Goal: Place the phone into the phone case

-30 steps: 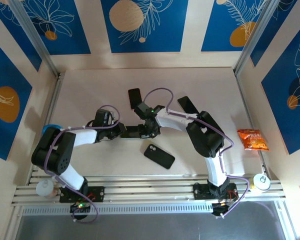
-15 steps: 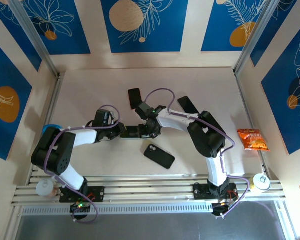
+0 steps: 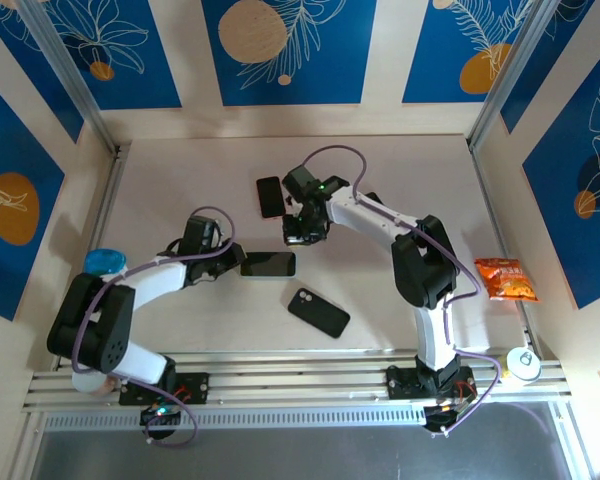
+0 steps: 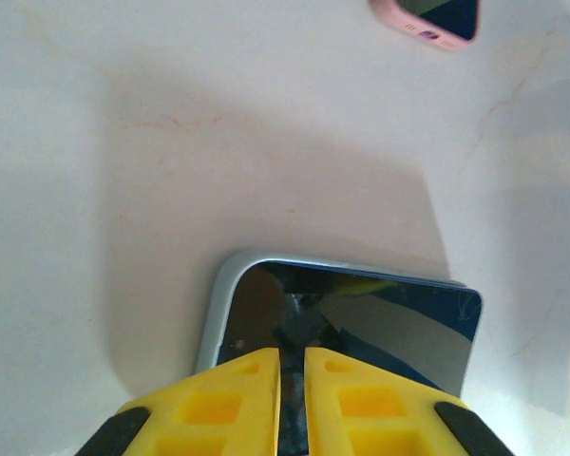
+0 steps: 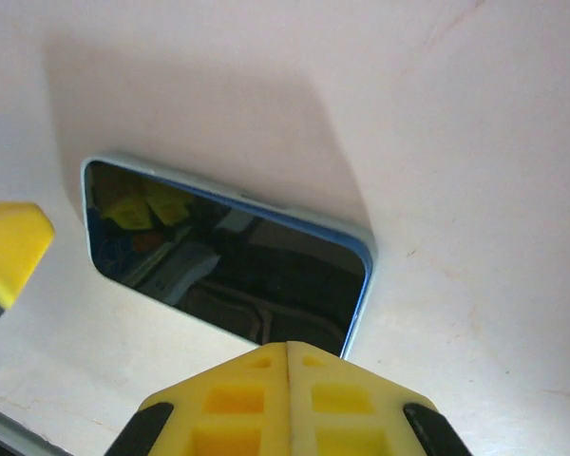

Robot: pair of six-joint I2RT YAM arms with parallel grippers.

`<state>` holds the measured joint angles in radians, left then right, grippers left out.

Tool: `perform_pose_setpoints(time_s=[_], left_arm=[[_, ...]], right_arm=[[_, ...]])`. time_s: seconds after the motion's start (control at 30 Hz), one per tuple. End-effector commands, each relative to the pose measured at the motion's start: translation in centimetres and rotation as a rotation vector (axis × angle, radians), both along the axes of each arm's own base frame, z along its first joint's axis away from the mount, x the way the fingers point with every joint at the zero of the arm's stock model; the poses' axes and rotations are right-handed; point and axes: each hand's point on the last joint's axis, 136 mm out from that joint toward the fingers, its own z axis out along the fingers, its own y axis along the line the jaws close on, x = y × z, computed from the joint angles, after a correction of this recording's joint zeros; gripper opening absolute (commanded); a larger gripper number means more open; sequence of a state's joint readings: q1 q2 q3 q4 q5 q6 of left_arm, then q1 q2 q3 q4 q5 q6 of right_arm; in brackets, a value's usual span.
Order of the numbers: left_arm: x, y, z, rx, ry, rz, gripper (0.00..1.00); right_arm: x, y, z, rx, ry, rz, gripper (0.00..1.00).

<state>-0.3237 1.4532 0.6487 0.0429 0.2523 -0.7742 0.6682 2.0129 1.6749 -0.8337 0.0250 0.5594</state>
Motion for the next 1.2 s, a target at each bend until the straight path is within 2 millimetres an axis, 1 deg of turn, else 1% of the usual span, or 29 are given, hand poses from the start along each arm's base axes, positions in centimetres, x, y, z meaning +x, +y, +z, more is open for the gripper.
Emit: perform_pose_setpoints(time_s=[0.0,0.33,0.53,0.67,0.73,0.8,1.03,1.1,1.17], left_arm=[[0.0,-0.1,0.9,0.008,-0.017,-0.012,0.16],[-1.1,-1.4,-0.7,-0.017,0.019,-0.027,0.16],[-1.4,-2.1,-1.3,-0.018,0.032,-0.039,0.16],[-1.9,-2.2,-2.3,-0.016,0.056,-0.035,0.16],[-2.2,-2.2,-2.7,-0.017,0.067,-0.032,0.16],[-2.4,-2.1,-3.2,-0.017,0.079,-0.027,0.16],[-3.0,-1.8,-4.3,-0.012,0.099,-0.016,0.16],[-3.0,-1.8,-4.7,-0.004,0.107,-0.018,0.16],[-2.9,-2.1,-5.2,-0.002,0.115,-0.027,0.16]], right_arm=[[-0.8,-0.1,-2.1,-0.042,0.071,0.044,0.00],[-0.4,0.0,-5.4,-0.082,0.111,0.049,0.00],[-0.8,-0.5,-7.4,-0.114,0.144,0.052,0.00],[-1.6,-1.0,-9.3,-0.165,0.173,0.070,0.00],[-2.3,-1.2,-10.4,-0.192,0.193,0.080,0.00],[-3.4,-1.3,-11.6,-0.215,0.223,0.096,0.00],[-8.9,-1.7,-15.4,-0.280,0.331,0.134,0.00],[-9.7,-1.9,-15.9,-0.275,0.346,0.116,0.00],[-9.8,-2.2,-15.7,-0.244,0.352,0.072,0.00]])
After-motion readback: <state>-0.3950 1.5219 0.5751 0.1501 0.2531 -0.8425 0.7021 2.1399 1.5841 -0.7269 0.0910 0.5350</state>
